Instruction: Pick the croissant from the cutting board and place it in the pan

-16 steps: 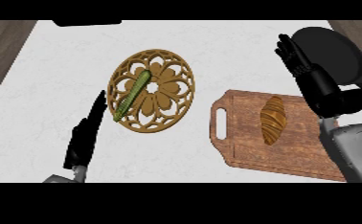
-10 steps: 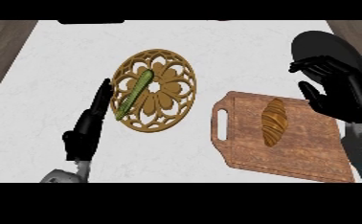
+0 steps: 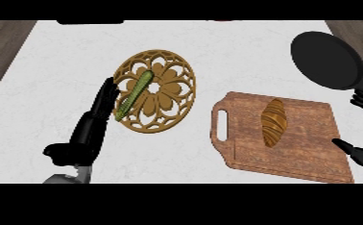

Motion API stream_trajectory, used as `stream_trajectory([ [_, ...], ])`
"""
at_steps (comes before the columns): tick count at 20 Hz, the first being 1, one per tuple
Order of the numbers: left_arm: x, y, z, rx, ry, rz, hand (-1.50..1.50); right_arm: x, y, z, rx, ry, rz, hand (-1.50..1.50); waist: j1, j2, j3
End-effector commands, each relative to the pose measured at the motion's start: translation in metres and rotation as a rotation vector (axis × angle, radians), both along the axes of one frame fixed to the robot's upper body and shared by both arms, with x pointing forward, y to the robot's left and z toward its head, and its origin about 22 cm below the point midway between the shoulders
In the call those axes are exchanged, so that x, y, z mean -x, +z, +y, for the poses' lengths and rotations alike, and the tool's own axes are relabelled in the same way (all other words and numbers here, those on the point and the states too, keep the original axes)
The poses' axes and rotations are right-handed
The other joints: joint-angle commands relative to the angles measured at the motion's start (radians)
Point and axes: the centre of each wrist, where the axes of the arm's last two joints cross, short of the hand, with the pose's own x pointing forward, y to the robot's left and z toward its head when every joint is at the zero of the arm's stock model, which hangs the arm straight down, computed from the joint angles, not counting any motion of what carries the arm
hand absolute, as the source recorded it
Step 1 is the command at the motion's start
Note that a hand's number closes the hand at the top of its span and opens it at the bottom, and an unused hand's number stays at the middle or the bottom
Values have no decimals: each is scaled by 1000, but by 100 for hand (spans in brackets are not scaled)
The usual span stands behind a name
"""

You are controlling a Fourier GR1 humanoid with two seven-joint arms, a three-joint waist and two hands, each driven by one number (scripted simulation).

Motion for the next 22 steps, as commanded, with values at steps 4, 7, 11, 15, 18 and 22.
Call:
stream_trajectory([
  [4,-4,12,-15,12,-38,-24,0,8,39,-31,216,31,50,-150,17,2,-1],
  [7,-22,-7,-6,20,-23,-3,0,-16,52,-8,318,76,111,-150,21,6,-2],
  [11,1,-11,14,11,-57,-9,0,-22,58,27,412,129,208,-150,30,3,-2],
  [15,-12,4,4,2,-51,-34,0,-39,64,42,606,189,351,-150,41,5,-2],
  [18,-6,-3,-15,6,-83,-17,0,-52,62,56,735,235,433,-150,49,7,-2],
  [22,-2,-14,-6,-5,-40,-6,0,-56,32,78,829,286,498,-150,36,5,-1],
])
